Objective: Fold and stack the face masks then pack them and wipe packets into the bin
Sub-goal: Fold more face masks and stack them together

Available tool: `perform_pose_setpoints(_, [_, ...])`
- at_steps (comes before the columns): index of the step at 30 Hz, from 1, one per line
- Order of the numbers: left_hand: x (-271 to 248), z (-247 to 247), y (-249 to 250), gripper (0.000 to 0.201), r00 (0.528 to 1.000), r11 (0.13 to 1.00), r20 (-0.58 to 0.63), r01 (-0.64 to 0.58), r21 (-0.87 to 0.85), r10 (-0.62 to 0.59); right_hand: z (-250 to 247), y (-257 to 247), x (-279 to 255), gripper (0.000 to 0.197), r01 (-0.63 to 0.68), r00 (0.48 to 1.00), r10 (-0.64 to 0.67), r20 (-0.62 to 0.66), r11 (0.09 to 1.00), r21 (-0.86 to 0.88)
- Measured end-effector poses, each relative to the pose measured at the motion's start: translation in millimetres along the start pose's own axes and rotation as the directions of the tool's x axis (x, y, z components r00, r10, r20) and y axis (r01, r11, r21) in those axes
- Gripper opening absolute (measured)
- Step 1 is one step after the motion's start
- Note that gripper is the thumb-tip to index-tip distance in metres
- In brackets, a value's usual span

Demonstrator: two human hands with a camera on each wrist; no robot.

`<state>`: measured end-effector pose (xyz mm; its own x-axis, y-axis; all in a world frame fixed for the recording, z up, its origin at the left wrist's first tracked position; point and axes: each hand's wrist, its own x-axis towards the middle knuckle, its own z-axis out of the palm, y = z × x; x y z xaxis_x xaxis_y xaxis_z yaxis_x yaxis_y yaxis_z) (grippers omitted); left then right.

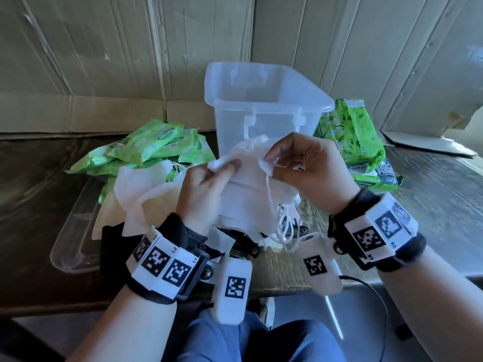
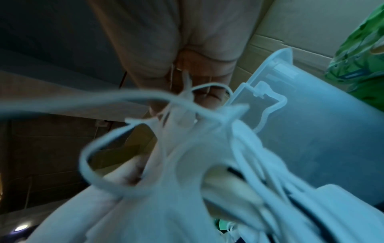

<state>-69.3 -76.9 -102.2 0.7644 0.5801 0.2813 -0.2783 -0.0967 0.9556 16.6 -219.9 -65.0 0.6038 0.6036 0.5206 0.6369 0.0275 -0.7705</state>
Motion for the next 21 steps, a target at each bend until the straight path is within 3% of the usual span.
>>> perform_pose_setpoints(7, [-1.4,1.0,-0.3,0.063,0.997,0.999,0.072,-0.042,0.000,0.042,-7.5,-4.6,-1.8,0.025,0.044,0.994,-0.048,-0.099,0.998,-0.039])
perform_pose_setpoints(10, [-0.9,2.4,-2.5,0.056,0.995,0.999,0.090,-0.038,0.028,0.035,-8.6,-5.3,-3.4,0.050,0.046,0.999,-0.042,0.033,0.990,-0.136])
perform_pose_setpoints(12, [-1.2,3.7,-1.5,0.036,0.996,0.999,0.084,-0.029,0.032,0.026,-6.3,-5.4,-3.5,0.074,0.060,0.992,-0.028,0.125,0.963,-0.261])
perform_pose_setpoints(13, [-0.8,3.8,-2.1,0.029,0.996,0.999,0.082,-0.030,0.042,0.027,-4.4,-4.7,-3.0,0.075,0.079,0.990,-0.038,0.136,0.948,-0.308])
perform_pose_setpoints(15, [-1.8,4.1,-1.8,0.030,0.996,0.998,0.080,-0.038,0.052,0.034,-0.3,-2.7,-0.9,0.057,0.074,0.996,-0.052,0.073,0.936,-0.344])
perform_pose_setpoints(17, [-1.8,3.1,-3.0,0.047,0.996,0.998,0.081,-0.036,0.053,0.032,2.1,-1.3,0.6,0.035,0.027,1.000,-0.028,0.001,0.948,-0.317])
perform_pose_setpoints(19, [-1.1,0.3,-4.5,0.066,0.997,0.998,0.081,-0.024,0.051,0.020,3.0,0.8,0.3,0.031,0.035,0.999,-0.042,-0.015,0.955,-0.294])
perform_pose_setpoints(21, [-0.8,-2.5,-4.8,0.072,0.996,0.998,0.079,0.048,0.033,-0.050,2.5,1.9,-0.5,0.031,0.067,0.996,-0.078,-0.035,0.963,-0.260])
